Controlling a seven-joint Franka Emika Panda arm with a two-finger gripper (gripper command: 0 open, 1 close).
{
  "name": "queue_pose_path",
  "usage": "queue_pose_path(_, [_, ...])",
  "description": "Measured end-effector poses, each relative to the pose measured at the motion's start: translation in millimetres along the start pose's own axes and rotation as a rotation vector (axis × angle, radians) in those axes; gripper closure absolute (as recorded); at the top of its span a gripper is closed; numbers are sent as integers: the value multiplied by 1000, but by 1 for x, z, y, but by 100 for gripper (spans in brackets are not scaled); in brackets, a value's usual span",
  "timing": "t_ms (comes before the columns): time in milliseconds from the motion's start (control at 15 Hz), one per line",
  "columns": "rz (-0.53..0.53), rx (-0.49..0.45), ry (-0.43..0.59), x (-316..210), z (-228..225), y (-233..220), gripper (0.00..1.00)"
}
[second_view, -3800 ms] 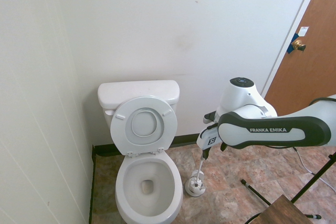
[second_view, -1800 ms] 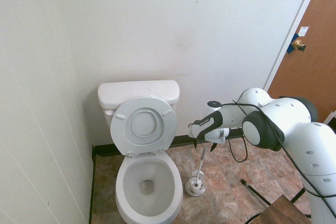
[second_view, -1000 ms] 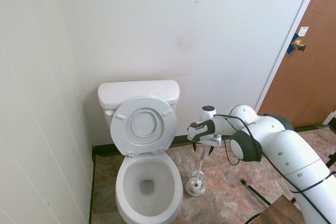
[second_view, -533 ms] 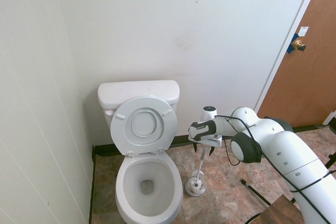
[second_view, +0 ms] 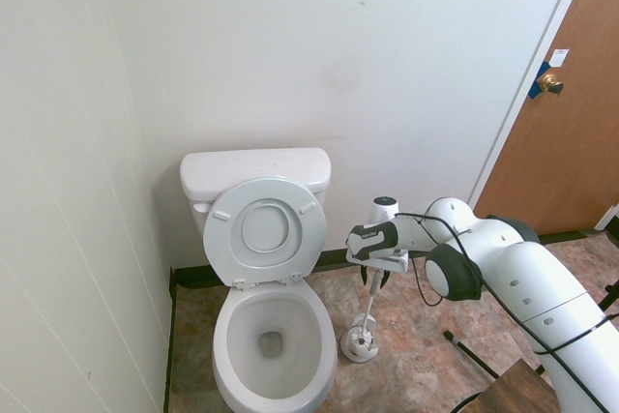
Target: Clean the toilet
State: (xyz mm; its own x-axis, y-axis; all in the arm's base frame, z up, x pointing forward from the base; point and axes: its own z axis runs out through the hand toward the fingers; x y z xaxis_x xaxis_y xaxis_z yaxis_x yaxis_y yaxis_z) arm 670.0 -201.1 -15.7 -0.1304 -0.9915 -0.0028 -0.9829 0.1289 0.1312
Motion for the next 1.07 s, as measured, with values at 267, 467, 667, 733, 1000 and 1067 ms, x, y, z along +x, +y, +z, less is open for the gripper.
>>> queue_pose_path(267, [-14,2,0,0,-1,0,100])
queue_pose_path(467, [-39,34,6,-1,-1,1,100])
queue_pose_path(667, [-64,78,18,2,1,19,100])
queue_pose_path(733, [-74,90,18,2,2,27,100])
queue_pose_path(1000, [-103,143,11,-3,9,67,100])
queue_pose_path(1067, [-108,155,6,-8,11,78,100])
